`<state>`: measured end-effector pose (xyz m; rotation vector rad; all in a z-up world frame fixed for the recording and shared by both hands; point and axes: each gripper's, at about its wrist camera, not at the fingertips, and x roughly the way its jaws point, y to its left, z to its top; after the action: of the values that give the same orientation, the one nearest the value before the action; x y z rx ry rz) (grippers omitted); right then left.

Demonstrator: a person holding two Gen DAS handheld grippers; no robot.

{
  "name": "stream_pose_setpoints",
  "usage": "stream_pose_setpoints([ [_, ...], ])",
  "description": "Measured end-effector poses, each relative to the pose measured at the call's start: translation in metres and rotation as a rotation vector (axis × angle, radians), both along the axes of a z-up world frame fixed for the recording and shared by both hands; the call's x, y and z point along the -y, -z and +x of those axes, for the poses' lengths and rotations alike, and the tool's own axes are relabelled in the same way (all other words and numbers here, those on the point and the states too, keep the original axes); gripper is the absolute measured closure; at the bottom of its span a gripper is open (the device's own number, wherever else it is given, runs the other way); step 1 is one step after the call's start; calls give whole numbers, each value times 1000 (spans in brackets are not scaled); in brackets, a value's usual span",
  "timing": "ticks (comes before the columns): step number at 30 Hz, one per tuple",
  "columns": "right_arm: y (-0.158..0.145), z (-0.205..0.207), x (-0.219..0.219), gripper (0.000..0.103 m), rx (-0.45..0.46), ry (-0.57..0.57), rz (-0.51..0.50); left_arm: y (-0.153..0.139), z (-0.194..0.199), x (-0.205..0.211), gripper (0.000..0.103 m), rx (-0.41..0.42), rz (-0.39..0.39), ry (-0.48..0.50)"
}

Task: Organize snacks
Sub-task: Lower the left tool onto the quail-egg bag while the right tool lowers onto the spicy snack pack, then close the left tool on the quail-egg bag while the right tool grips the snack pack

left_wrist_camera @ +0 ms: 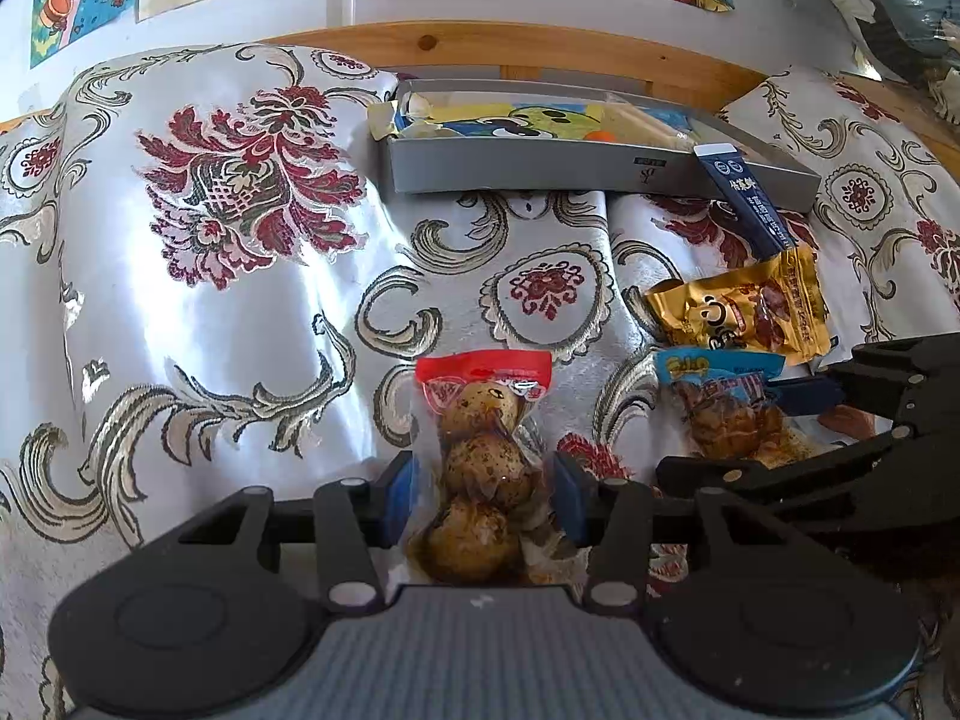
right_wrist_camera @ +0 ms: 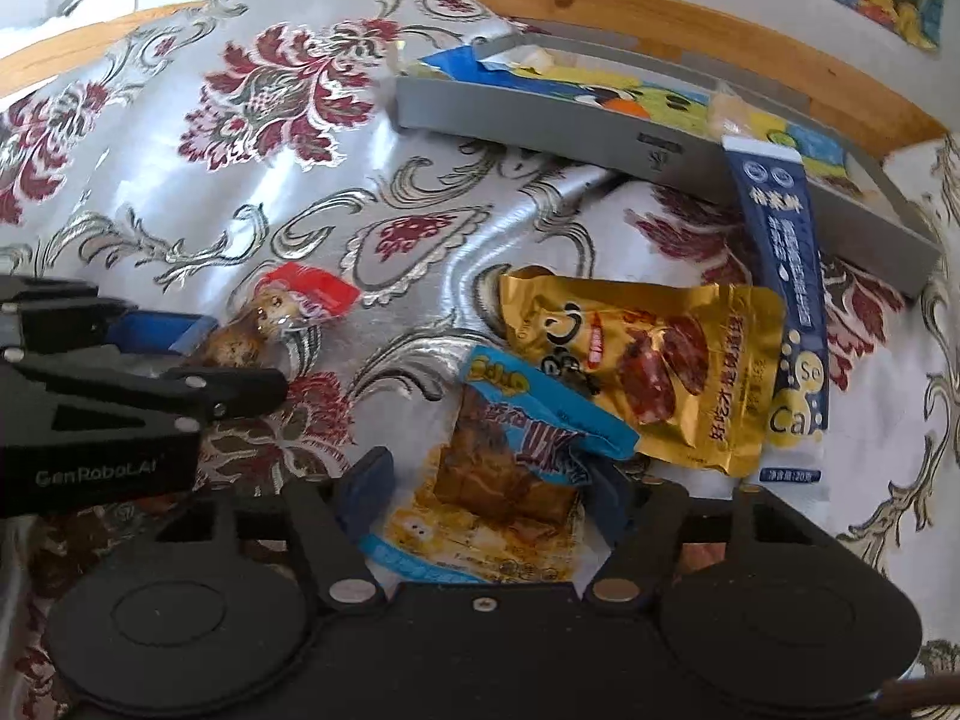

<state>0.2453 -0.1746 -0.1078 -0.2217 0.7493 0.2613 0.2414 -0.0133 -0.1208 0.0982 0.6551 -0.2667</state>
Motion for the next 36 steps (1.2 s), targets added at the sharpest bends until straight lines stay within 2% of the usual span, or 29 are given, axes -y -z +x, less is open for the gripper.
stream_pose_setpoints([
  [12, 1, -4, -7, 42, 27, -45, -47, 1, -1, 2, 52, 3, 9, 0],
  [22, -2, -11, -17, 43, 79, -90, -138, -3, -5, 1, 55, -6, -33, 3],
  [36, -6, -27, -30, 43, 170, -155, -280, -12, -8, -2, 57, -91, -105, -63],
])
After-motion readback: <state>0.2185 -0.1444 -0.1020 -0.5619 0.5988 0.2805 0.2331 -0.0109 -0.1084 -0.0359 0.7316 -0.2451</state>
